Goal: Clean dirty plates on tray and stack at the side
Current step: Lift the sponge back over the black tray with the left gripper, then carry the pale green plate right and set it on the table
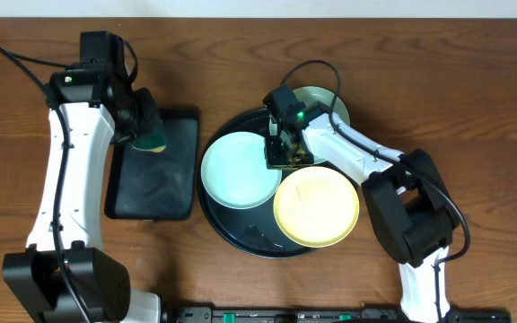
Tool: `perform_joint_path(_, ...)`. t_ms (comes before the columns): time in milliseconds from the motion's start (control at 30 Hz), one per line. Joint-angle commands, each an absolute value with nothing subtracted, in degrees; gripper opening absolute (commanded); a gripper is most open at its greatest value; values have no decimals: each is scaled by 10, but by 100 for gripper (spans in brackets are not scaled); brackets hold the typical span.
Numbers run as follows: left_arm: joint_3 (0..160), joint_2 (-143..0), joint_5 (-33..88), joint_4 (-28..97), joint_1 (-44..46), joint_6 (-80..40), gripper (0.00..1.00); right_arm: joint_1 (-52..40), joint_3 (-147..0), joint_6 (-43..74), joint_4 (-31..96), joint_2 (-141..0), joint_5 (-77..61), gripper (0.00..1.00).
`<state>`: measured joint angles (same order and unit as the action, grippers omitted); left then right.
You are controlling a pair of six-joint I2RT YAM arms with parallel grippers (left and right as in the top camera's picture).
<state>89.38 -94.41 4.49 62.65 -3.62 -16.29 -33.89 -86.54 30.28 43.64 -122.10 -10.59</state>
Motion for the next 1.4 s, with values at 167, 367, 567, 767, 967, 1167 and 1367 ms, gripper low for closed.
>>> perform_joint_path(167, 891, -945, 40, 630, -38, -162, 7, -358, -881, 281, 457, -1125, 1, 1)
perform_joint_path(367, 891, -945, 40, 629, -38, -162, 8, -402, -881, 258, 460, -1044, 195, 1)
perform_joint_path(567, 891, -945, 40, 630, -38, -162, 8, -458, -881, 213, 456, -1025, 407, 1)
perform_joint_path(767, 891, -945, 40, 630, -38, -162, 7, -521, -881, 125, 452, -1025, 540, 1)
perform_joint_path(967, 891, -945, 40, 630, -38, -162, 8, -574, -881, 82, 442, -1025, 634, 1)
perform_joint_path(1167, 891, -945, 40, 630, -38, -162, 8, -610, -881, 66, 427, -1025, 745, 1)
perform_joint_path(1367, 891, -945, 40, 630, -38, -162, 7, -629, -881, 65, 402, -1025, 856, 1)
